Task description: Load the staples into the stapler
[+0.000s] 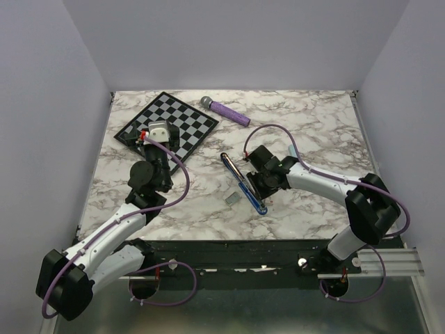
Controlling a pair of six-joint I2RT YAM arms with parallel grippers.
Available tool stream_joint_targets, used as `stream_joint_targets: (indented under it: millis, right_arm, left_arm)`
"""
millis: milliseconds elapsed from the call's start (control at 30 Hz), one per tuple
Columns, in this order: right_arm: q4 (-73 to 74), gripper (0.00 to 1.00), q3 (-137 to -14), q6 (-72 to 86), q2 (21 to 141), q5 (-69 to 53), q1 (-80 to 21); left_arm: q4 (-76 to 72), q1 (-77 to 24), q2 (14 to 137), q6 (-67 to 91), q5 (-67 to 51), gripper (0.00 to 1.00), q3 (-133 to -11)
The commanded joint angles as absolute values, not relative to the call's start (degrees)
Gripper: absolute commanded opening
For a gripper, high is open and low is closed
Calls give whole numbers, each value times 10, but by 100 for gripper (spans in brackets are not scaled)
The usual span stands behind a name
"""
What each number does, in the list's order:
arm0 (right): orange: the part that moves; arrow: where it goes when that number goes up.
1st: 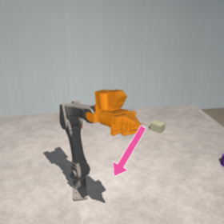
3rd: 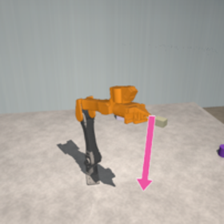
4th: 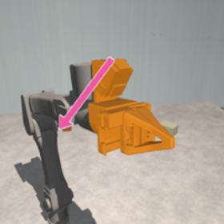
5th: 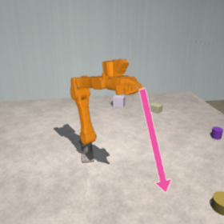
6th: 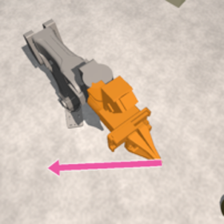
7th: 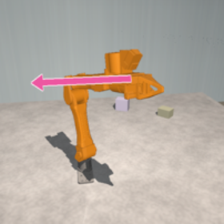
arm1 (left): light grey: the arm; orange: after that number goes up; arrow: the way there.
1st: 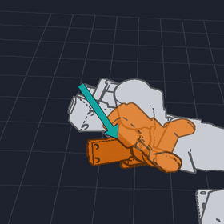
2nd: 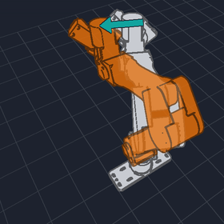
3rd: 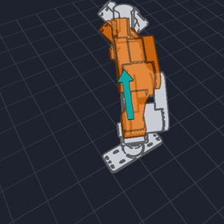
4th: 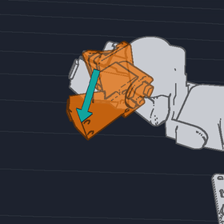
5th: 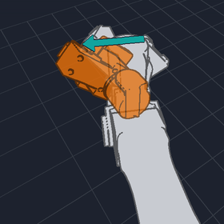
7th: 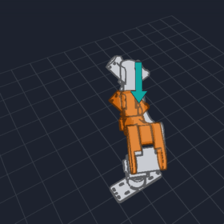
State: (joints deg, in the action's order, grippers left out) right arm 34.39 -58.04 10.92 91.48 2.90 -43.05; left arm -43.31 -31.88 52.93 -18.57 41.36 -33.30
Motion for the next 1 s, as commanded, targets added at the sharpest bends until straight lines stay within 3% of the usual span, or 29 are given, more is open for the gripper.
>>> stream_joint_targets:
  millis: [0,267,500,733,967]
  right_arm:
    - [370,37,-566,114,892,10,-430]
    - [370,37,-542,122,880,4,-431]
    - [338,37,-521,141,797,3,-431]
    - [247,57,-450,163,730,-31,-440]
    - [201,61,-416,184,754,21,-463]
  left_arm:
    - [-426,-316,533,-171,403,99,-336]
    - [-418,-316,536,-165,400,99,-341]
    - [-360,-317,549,-118,380,99,-364]
    - [-210,-318,619,-2,340,99,-451]
    - [16,-319,747,170,254,99,-596]
